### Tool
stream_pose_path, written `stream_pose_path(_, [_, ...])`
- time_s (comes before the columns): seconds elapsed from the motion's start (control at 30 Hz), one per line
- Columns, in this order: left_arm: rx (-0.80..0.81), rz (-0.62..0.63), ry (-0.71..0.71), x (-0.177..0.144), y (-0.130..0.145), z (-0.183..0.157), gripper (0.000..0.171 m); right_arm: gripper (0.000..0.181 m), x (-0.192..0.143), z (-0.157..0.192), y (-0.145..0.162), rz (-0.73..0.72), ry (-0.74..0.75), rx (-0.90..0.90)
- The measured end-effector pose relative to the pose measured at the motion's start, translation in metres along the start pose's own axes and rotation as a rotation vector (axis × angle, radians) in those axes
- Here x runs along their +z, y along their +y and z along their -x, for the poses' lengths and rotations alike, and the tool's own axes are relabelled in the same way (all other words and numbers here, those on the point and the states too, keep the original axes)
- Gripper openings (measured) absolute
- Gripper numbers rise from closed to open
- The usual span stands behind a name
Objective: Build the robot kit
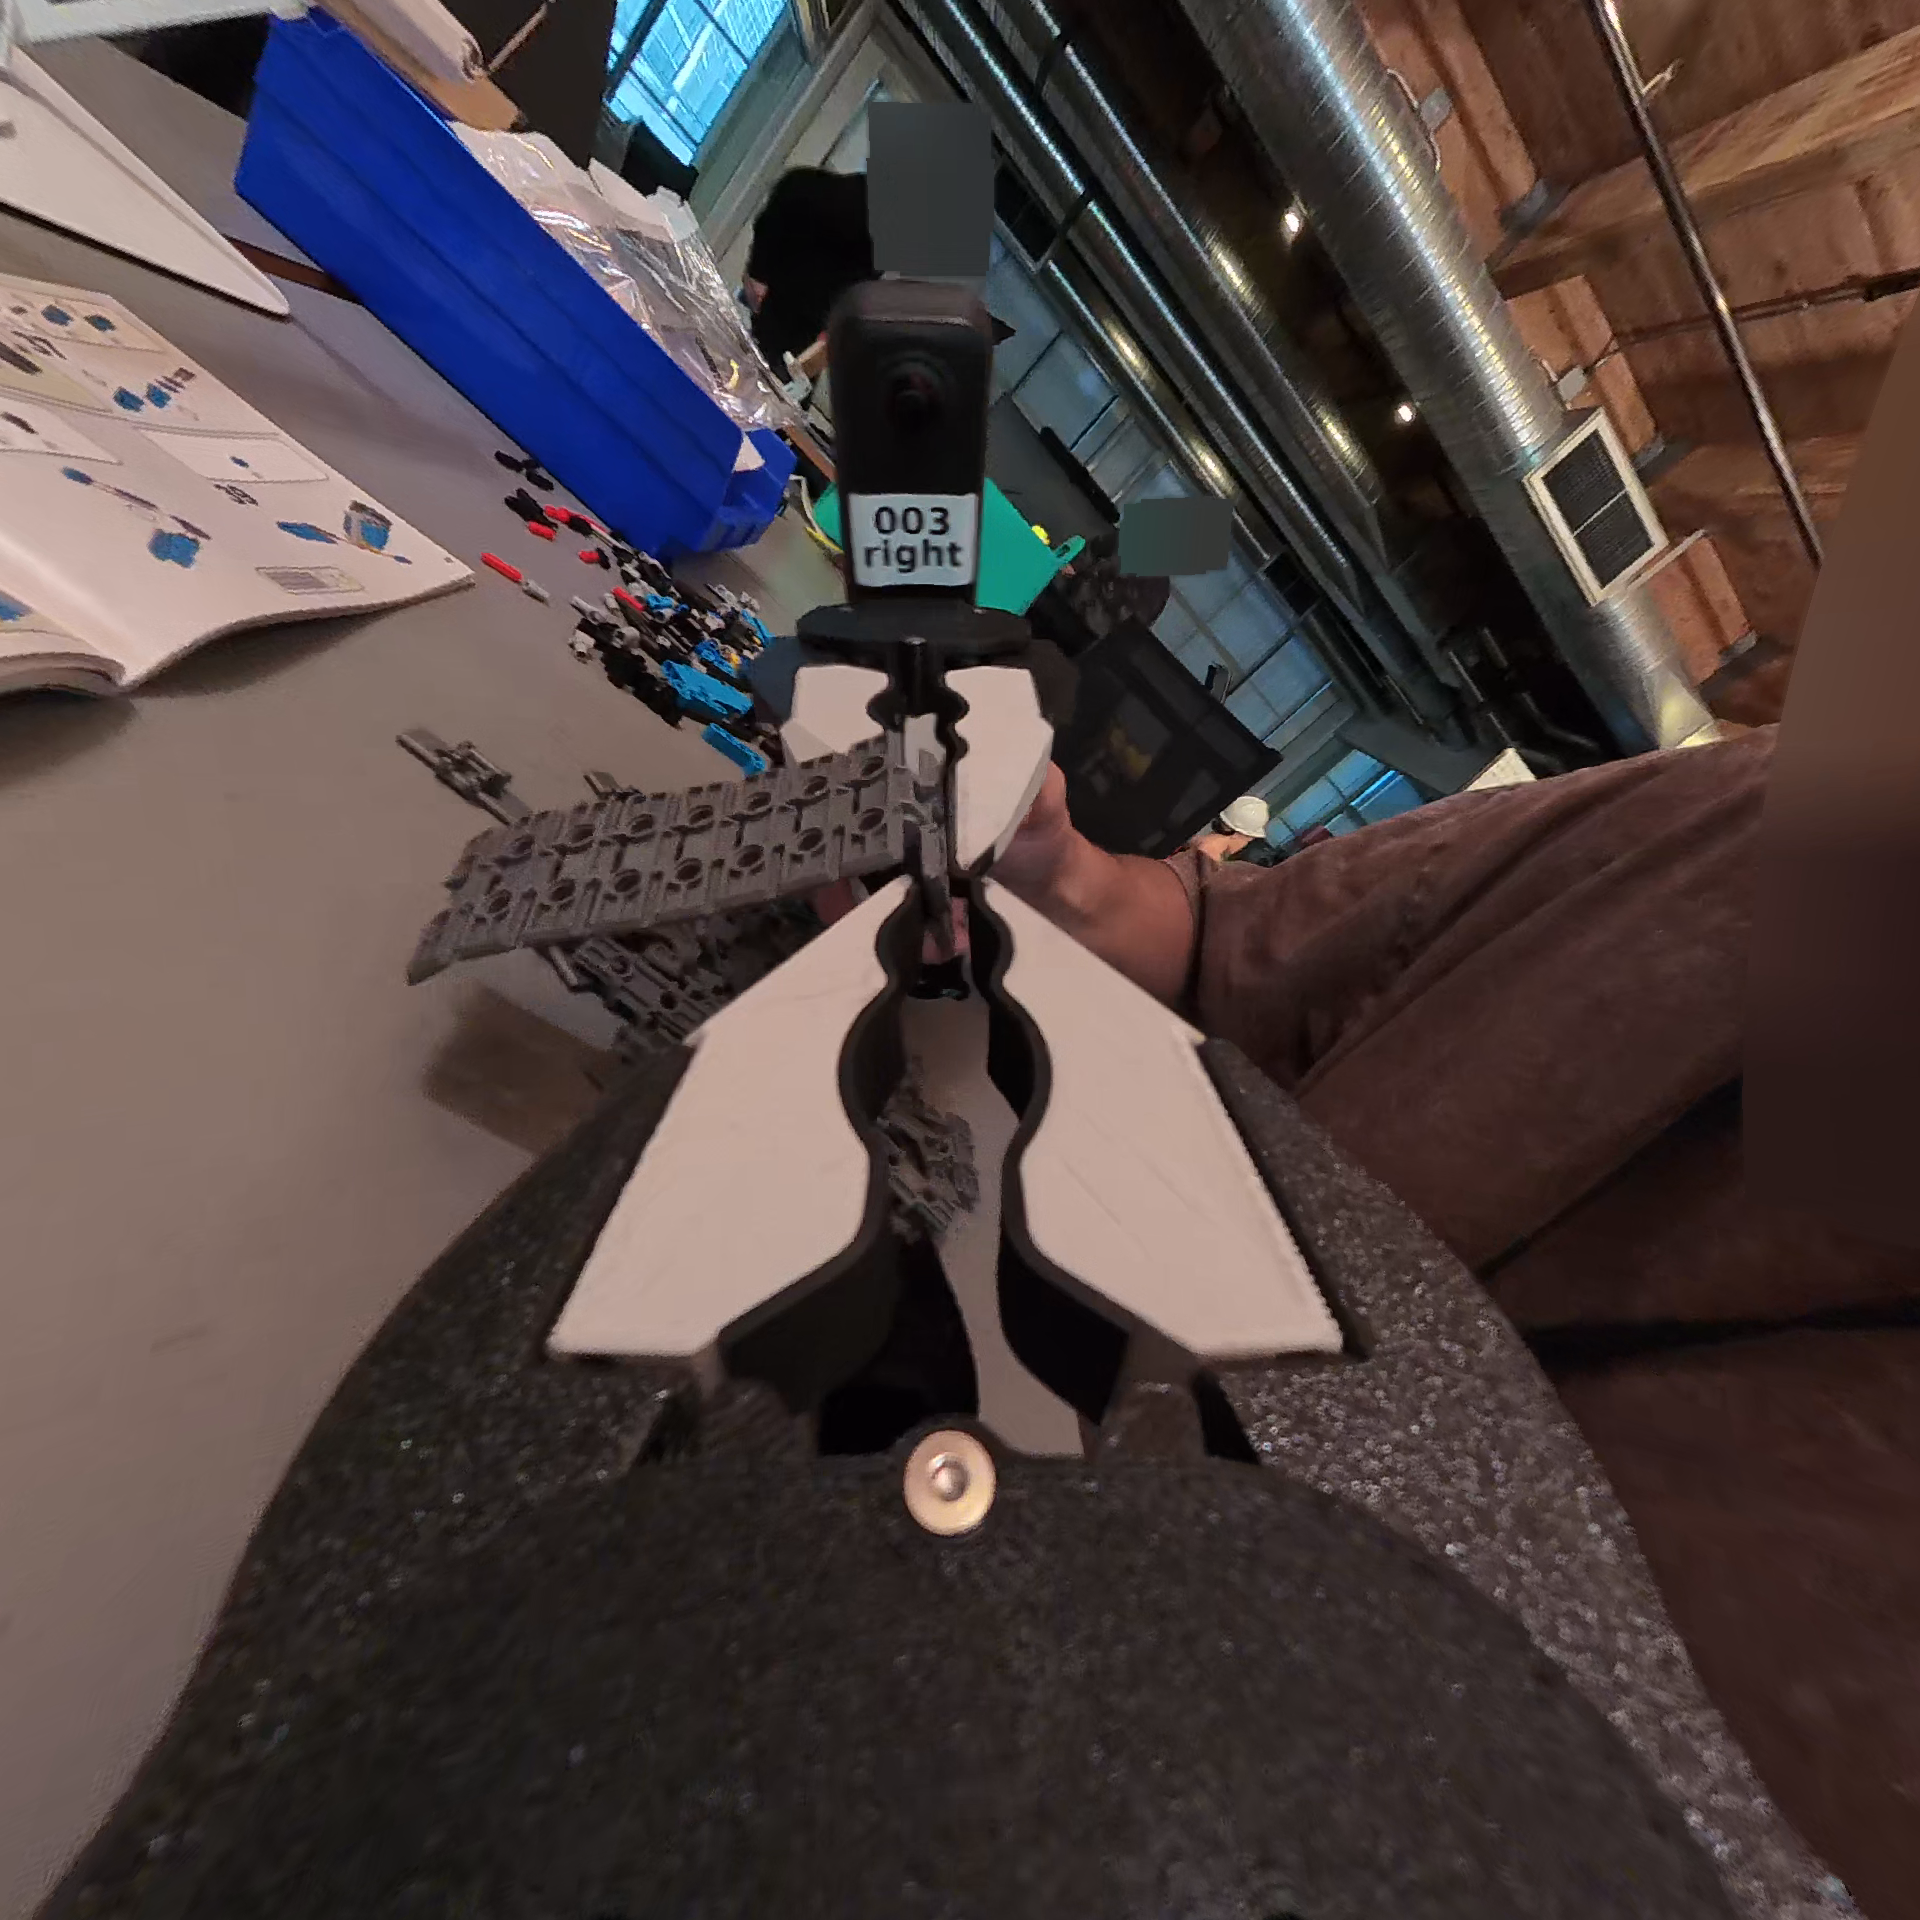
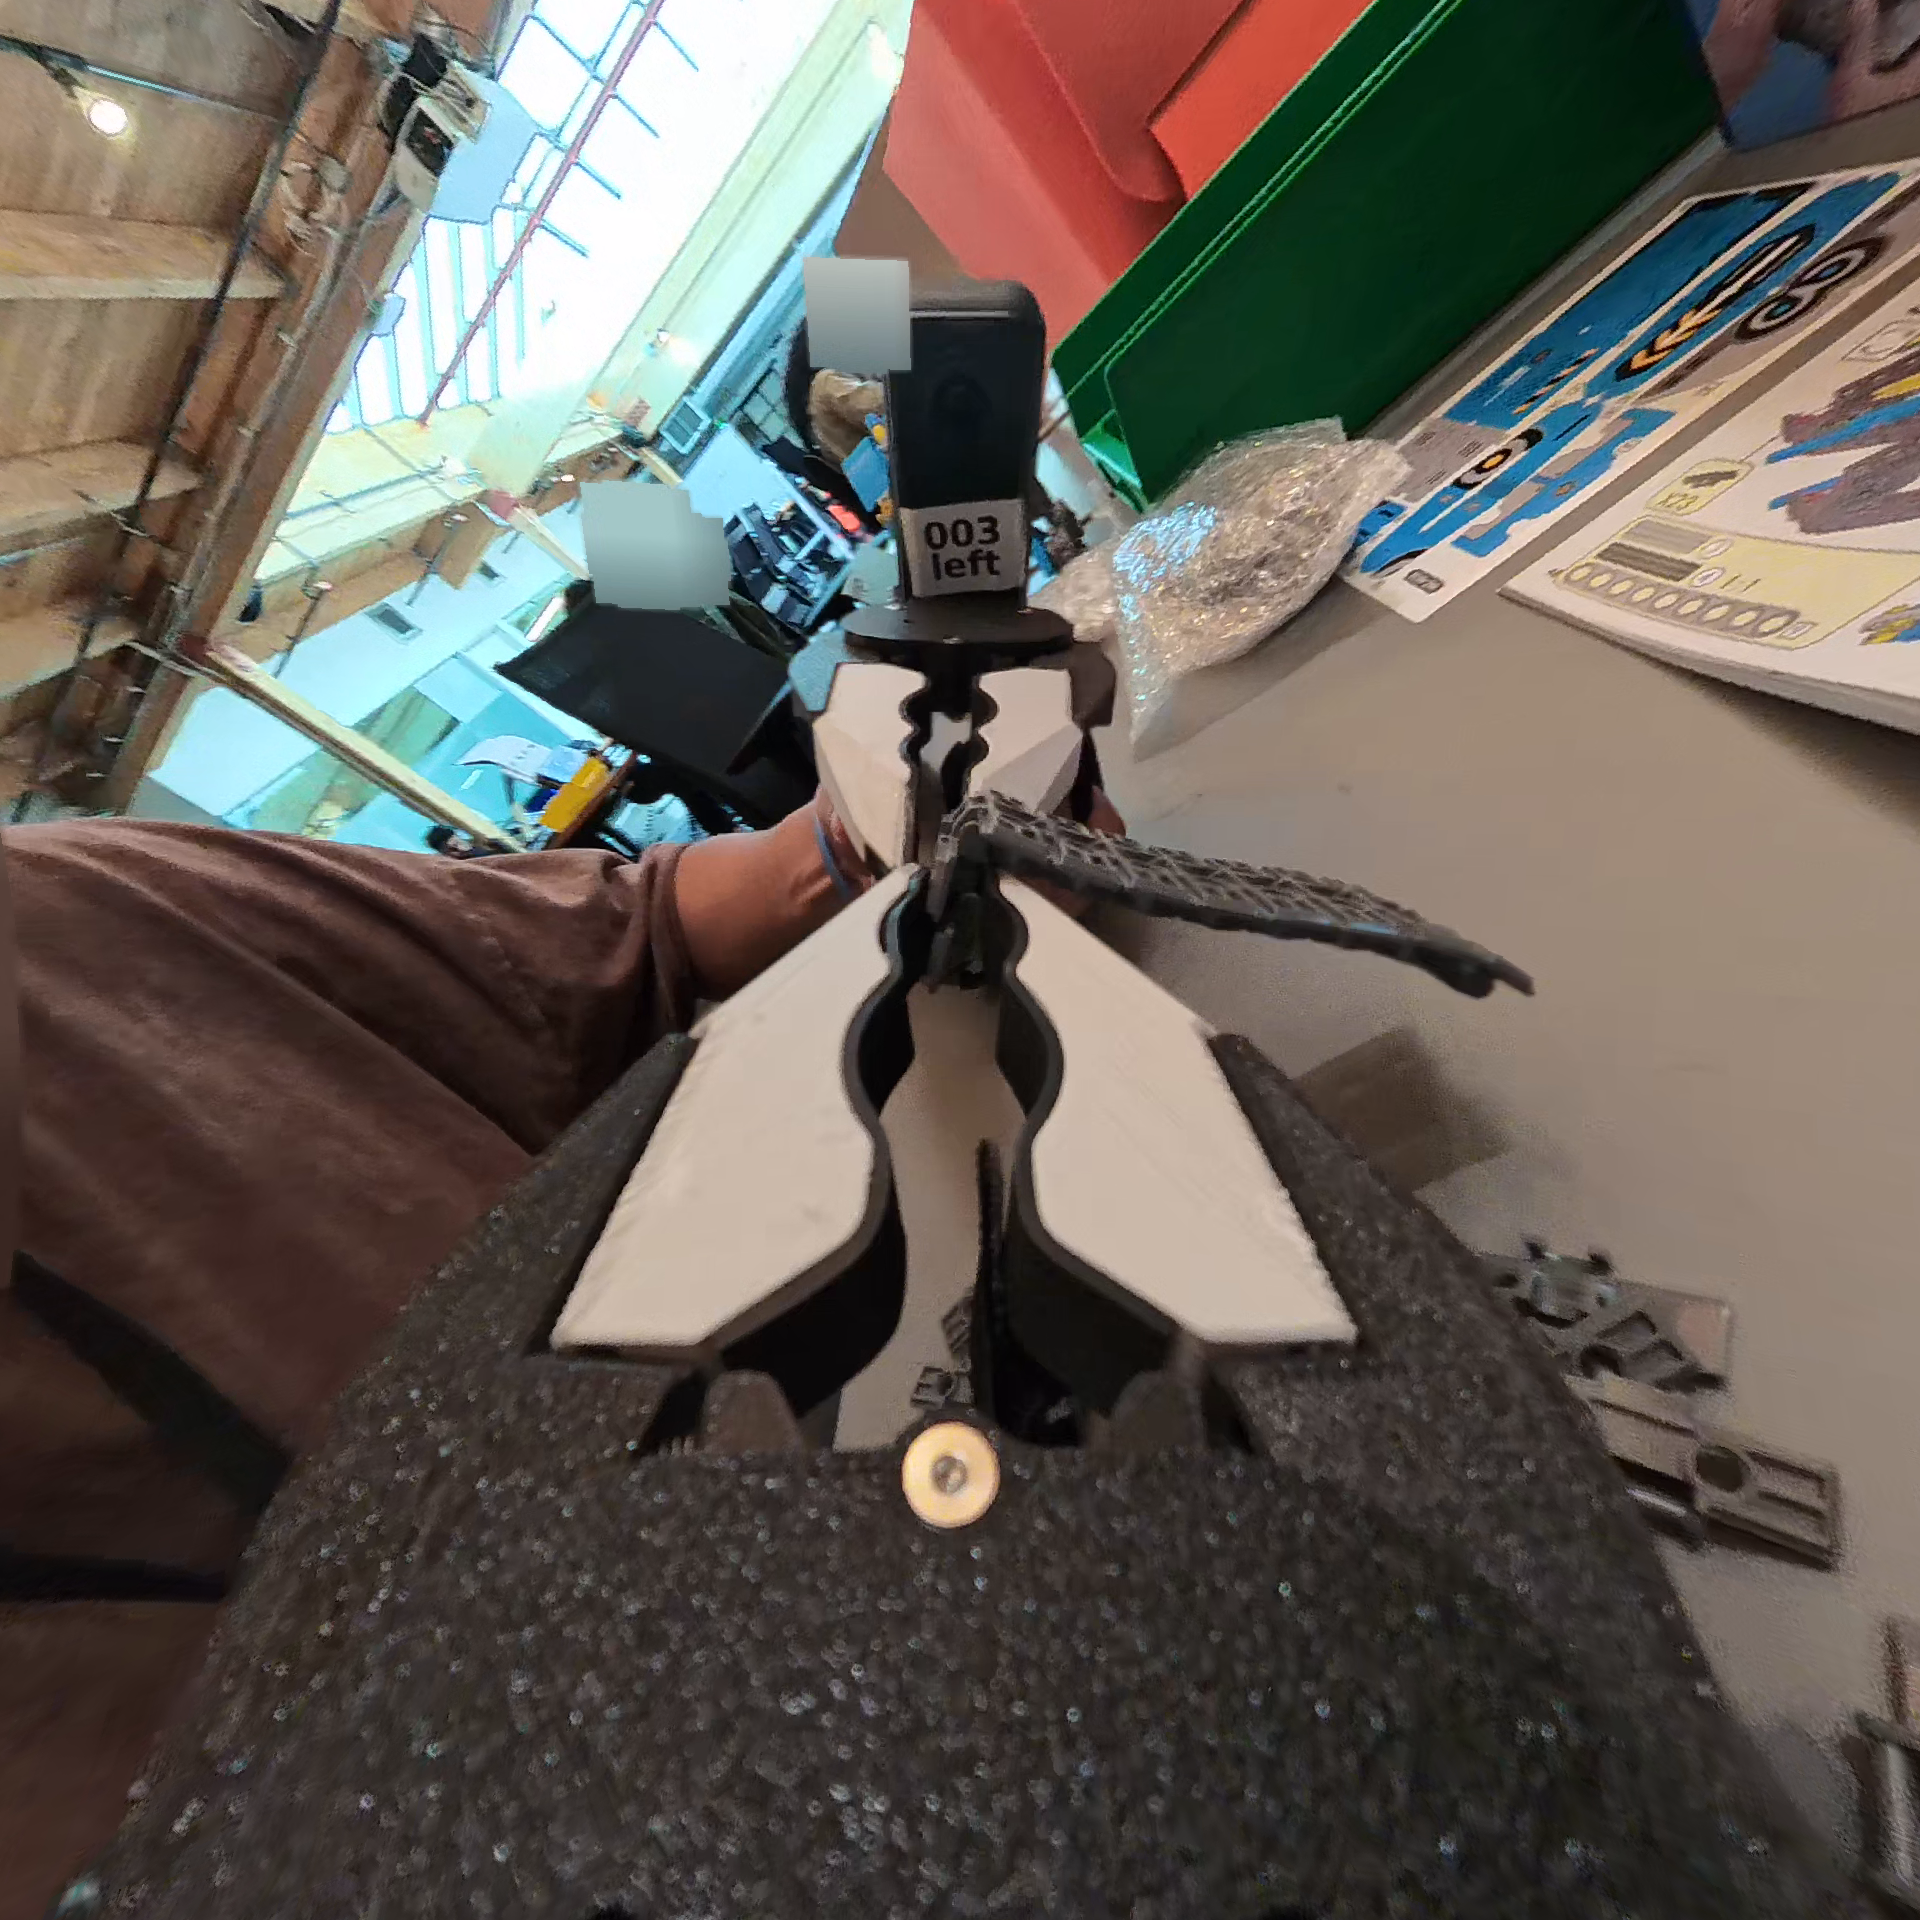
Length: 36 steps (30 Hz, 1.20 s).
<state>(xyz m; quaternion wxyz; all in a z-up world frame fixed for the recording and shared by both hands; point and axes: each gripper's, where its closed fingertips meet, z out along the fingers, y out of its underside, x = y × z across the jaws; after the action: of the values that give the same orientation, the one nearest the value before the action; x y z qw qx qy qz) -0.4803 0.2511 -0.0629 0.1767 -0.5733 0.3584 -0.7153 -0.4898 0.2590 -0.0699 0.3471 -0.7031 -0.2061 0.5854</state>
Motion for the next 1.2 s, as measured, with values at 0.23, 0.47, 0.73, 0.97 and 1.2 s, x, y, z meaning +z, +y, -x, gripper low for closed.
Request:
stream_pose_path(0.23, [-0.096, -0.028, 0.053, -0.002, -0.001, -0.003, 0.002, 0.009, 0.001, 0.003, -0.001, -0.011, -0.053, 0.043])
stream_pose_path(0.47, [-0.107, -0.033, 0.089, -0.005, -0.002, -0.007, 0.001, 0.018, -0.002, 0.014, -0.005, -0.028, -0.171, 0.161])
stream_pose_path(0.73, [-0.068, -0.03, 0.046, -0.006, -0.002, -0.004, 0.001, 0.017, -0.01, 0.01, -0.008, -0.034, -0.196, 0.239])
stream_pose_path(0.97, [0.015, 0.01, -0.025, -0.006, 0.004, 0.0, 0.002, 0.004, -0.012, 0.002, -0.002, 0.009, -0.11, 0.203])
stream_pose_path(1.2, [-0.001, -0.024, -0.01, -0.006, -0.001, 0.0, 0.003, 0.002, -0.013, 0.003, -0.006, 0.002, -0.042, 0.099])
